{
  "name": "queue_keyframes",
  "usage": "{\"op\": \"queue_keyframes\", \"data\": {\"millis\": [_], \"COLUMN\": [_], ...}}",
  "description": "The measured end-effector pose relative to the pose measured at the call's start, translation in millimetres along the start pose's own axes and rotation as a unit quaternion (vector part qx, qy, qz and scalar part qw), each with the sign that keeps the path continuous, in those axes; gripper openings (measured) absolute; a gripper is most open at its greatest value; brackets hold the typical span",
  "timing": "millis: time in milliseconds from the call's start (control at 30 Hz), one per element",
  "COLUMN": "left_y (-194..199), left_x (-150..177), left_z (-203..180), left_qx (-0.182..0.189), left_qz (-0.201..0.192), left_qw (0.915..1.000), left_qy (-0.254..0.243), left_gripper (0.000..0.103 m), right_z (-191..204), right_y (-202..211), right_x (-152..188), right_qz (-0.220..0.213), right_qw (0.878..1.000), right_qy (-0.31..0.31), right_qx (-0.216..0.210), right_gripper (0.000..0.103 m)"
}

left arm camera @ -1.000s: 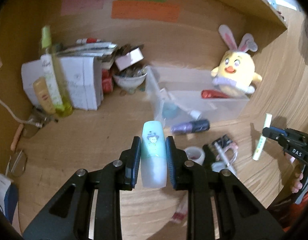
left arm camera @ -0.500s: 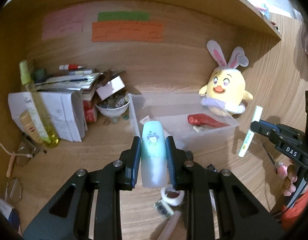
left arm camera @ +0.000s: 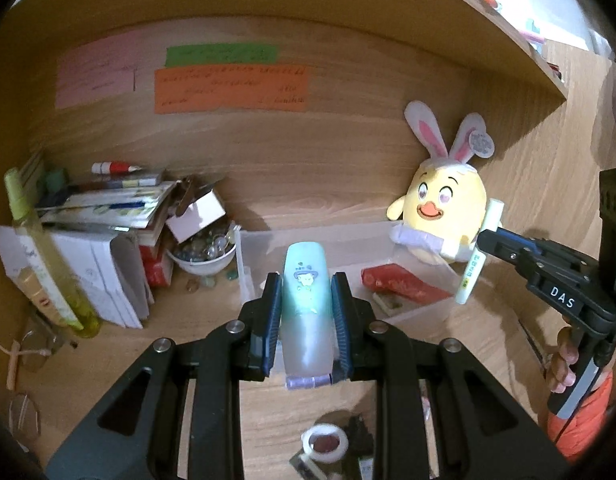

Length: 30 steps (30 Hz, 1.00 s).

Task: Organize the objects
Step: 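Carry the light blue bottle and pale green tube over the clear box, then open both tools to drop the bottle and green tube into the box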

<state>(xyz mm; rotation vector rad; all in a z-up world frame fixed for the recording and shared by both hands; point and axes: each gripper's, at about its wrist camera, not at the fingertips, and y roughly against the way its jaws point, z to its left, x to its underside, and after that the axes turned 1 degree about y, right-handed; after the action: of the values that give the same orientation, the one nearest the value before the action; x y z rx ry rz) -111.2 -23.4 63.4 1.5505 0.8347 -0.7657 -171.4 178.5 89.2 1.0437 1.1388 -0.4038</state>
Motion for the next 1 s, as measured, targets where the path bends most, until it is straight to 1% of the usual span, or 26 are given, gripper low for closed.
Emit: {"op": "queue_keyframes", "data": {"millis": [100,300,367,467,533,600,733,1000], "left_y": [-11.1,-43.2,-56.8,-73.3,-81.7,-91.2,-101.9,-114.2], "left_x": [-7.9,-14.4,-13.2,-9.2,-6.7,-3.0,2.5,10.1], "left_z": [1.1,8.5,12.5,17.3,18.3,18.2,15.7,9.5], "left_qx": [0.0,0.0,-0.003,0.0,0.002,0.0,0.002,-0.004], "left_qz": [0.007,0.032,0.043,0.059,0.068,0.078,0.093,0.106], "left_qw": [1.0,0.9994,0.9989,0.9978,0.9971,0.9965,0.9953,0.9943], "left_qy": [0.001,0.013,0.019,0.029,0.033,0.03,0.028,0.011], "left_gripper": [0.025,0.025,0.025,0.025,0.025,0.025,0.025,0.025], "right_z": [-5.2,-11.8,-12.9,-14.3,-13.9,-13.1,-10.3,6.2], "right_y": [-6.2,-22.8,-28.8,-36.8,-41.6,-46.5,-56.5,-76.4], "right_x": [-6.4,-10.7,-9.6,-6.5,-4.1,-1.2,3.9,15.1], "right_qz": [0.001,0.009,0.014,0.024,0.03,0.035,0.048,0.076], "right_qw": [1.0,1.0,0.999,0.999,0.998,0.997,0.995,0.992], "right_qy": [-0.004,0.007,0.013,0.017,0.024,0.034,0.053,0.085], "right_qx": [0.0,0.025,0.037,0.035,0.042,0.055,0.067,0.053], "right_gripper": [0.014,0.014,0.014,0.014,0.014,0.014,0.014,0.014]}}
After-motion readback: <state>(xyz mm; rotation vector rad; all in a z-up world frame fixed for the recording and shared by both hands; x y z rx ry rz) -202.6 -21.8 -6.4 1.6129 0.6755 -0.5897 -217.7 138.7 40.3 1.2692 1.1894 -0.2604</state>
